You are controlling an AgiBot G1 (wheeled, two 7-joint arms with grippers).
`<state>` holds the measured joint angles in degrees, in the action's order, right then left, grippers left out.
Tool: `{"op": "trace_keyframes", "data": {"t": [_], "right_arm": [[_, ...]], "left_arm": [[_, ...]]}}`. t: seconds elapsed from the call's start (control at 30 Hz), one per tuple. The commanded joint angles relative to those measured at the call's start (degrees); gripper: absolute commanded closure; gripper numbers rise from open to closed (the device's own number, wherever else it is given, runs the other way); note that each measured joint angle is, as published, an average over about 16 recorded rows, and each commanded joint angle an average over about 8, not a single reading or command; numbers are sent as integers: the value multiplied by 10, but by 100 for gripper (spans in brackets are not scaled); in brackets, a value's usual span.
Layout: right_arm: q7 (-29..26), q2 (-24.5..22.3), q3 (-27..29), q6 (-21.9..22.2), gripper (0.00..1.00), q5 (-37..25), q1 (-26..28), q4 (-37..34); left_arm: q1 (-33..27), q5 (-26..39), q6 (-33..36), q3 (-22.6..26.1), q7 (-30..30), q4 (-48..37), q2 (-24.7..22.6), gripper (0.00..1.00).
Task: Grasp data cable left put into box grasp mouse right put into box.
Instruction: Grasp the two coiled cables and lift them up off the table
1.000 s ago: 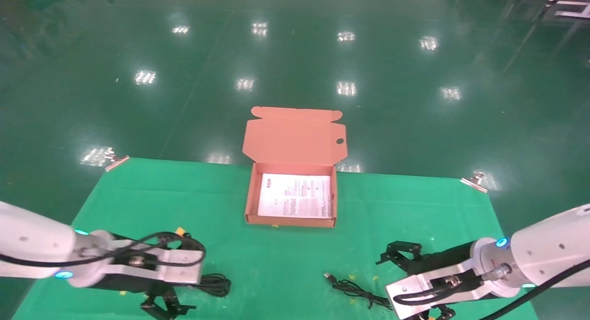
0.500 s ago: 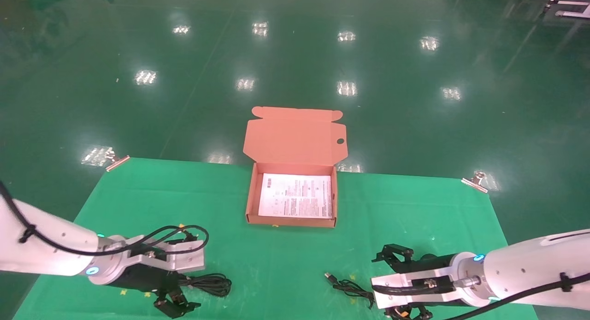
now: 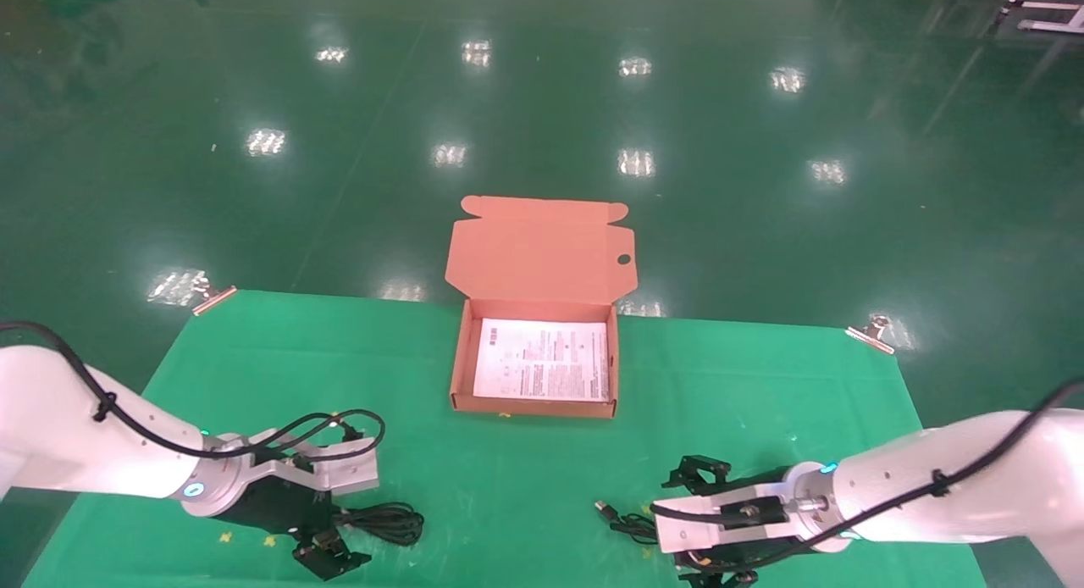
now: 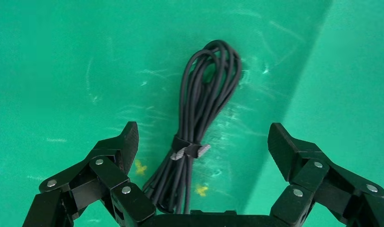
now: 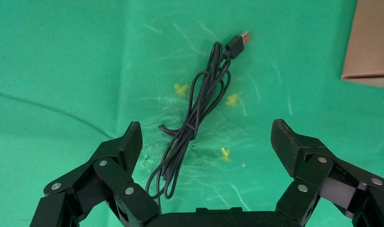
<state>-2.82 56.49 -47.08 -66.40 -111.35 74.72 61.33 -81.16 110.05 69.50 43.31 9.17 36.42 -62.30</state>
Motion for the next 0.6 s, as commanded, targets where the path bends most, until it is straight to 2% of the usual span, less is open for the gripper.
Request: {"op": "trace_keyframes", "data": {"t": [0.03,0.37,0.4,0.43,0.6], "right_arm": [[6,8,-1,3,0,0,2,-17],[55,41,-7,27,0,-5,11,-114],[58,44,-8,30,5,-5,12,-124],[61,47,-8,31,15,-6,13,-132],[63,58,-7,41,78,-5,15,-171]], "left_arm": [[-4,-1,-5,0,-12,-20,-7,0],[-26,11,-38,6,-74,-103,-33,0],[-28,13,-42,7,-80,-110,-35,0],[-30,15,-46,8,-85,-116,-36,4],[-38,21,-59,11,-99,-140,-44,65]]}}
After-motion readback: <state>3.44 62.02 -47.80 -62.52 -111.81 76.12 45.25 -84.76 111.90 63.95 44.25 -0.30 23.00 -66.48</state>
